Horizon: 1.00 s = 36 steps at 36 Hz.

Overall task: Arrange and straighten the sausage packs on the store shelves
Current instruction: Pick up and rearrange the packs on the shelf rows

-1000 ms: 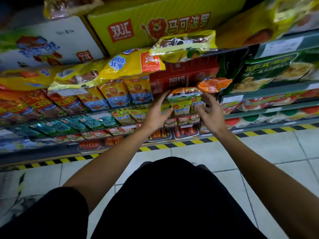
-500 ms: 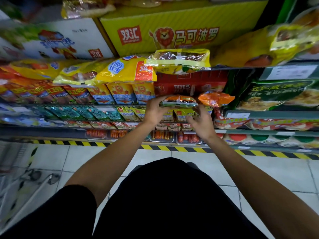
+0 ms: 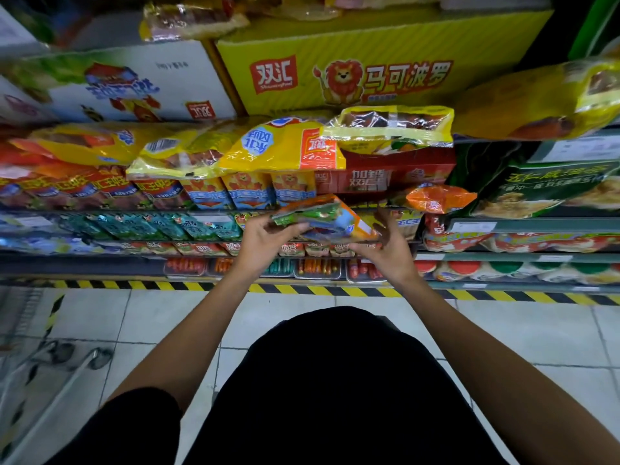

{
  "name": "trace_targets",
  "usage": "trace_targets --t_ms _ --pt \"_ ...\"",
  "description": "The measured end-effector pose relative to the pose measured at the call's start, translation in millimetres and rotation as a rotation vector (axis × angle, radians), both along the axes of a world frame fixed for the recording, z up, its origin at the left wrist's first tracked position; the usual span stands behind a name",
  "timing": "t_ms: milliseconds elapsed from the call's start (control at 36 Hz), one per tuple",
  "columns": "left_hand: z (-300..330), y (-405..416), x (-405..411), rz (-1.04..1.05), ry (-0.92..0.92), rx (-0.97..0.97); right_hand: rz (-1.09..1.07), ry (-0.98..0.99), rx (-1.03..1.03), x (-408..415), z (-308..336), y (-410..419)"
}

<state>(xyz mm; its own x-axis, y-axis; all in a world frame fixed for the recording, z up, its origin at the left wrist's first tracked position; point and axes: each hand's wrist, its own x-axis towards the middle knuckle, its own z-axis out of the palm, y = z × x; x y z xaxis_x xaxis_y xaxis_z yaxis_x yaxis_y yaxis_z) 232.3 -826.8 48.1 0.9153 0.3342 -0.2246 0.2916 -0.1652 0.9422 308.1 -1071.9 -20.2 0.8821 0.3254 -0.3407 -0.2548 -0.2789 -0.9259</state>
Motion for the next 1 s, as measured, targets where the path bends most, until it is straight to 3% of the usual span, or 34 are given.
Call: trace_targets --t_ms 111,250,472,556,639,778,917,1000 --pt "-11 9 -9 0.082 0.110 -0.304 -0.116 0.258 0.203 -13 3 5" --pt "-16 3 -16 0.122 0.244 -0.683 -0.094 0.405 0.350 -25 7 8" --pt "-34 16 -18 0.117 0.364 -0.974 -0.196 0.305 0.238 -26 21 16" --pt "-42 29 -16 -0.053 0.531 -0.820 -0.246 0.192 0.204 -23 30 19" --pt "-49 35 -16 -0.172 0.626 -0.453 -0.199 -0.021 0.033 -16 32 18" --pt "-53 27 -6 -0.138 0.237 0.137 -0.075 -0.297 -0.375 3 44 15" --pt "-40 12 19 -0.417 0.032 0.352 0.135 -0.437 -0.481 13 67 16" --pt "-37 0 32 -0.528 0.041 0.321 0.239 -0.524 -0.541 16 77 21"
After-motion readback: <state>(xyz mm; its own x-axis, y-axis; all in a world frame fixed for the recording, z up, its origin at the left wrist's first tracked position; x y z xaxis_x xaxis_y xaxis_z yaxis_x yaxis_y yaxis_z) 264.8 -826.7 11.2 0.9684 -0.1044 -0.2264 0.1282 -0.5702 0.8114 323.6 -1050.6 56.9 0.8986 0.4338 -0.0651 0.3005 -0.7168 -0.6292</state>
